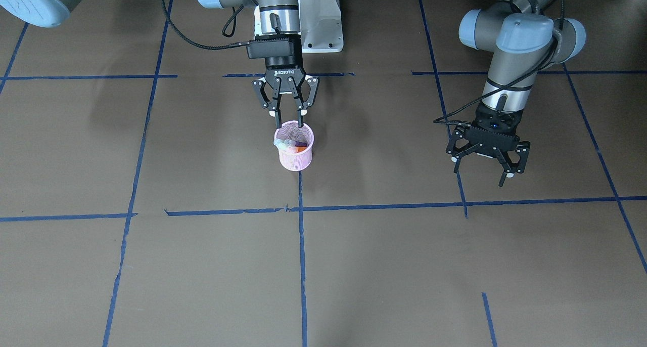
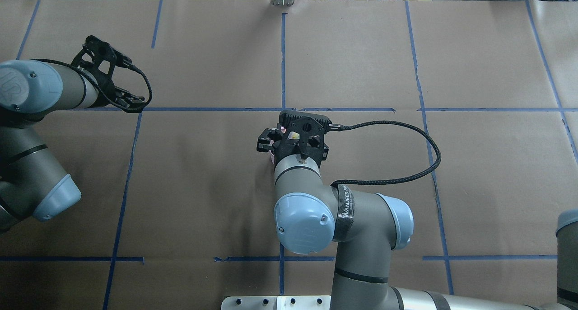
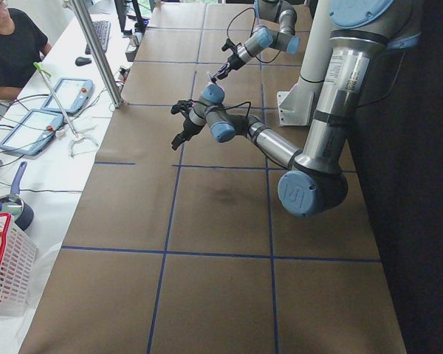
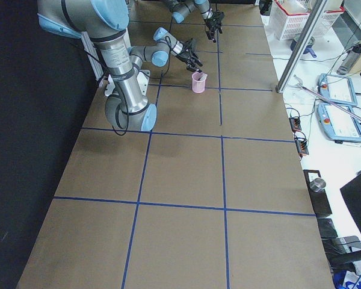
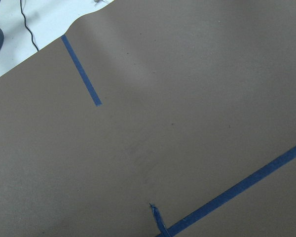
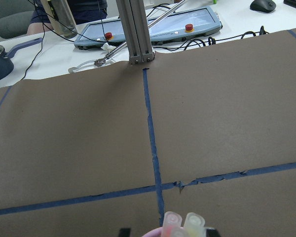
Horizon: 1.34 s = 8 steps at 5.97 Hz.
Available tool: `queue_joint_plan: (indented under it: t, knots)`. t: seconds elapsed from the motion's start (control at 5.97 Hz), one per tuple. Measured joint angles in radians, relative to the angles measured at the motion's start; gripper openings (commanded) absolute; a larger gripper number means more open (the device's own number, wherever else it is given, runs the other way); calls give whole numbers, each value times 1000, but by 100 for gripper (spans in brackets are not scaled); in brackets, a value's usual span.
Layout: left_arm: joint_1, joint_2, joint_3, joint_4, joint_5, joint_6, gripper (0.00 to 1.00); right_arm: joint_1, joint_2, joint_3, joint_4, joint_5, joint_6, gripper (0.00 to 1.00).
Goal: Collect pens into pen holder
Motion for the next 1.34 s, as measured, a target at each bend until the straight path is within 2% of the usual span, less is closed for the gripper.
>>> queue_joint_plan:
  t: [0.17, 0.33, 0.67, 0.84, 1.0, 1.34]
  knots:
    - [-31, 5, -2, 22, -45, 5, 100, 6, -1, 20, 0, 10, -26, 100]
    - [-103, 6, -10, 78, -152, 12, 100, 27, -11, 63, -2, 57, -78, 100]
    - [-288, 7, -29, 232, -384, 77, 100, 139, -92, 164, -8, 296, -192, 100]
    - [-370, 9, -32, 339, -456, 101, 100, 204, -148, 194, -9, 417, -253, 100]
    - [-440, 39, -33, 423, -493, 138, 100, 274, -196, 204, -10, 535, -307, 100]
    - [-546, 114, -15, 503, -558, 305, 100, 447, -292, 208, -8, 805, -420, 100]
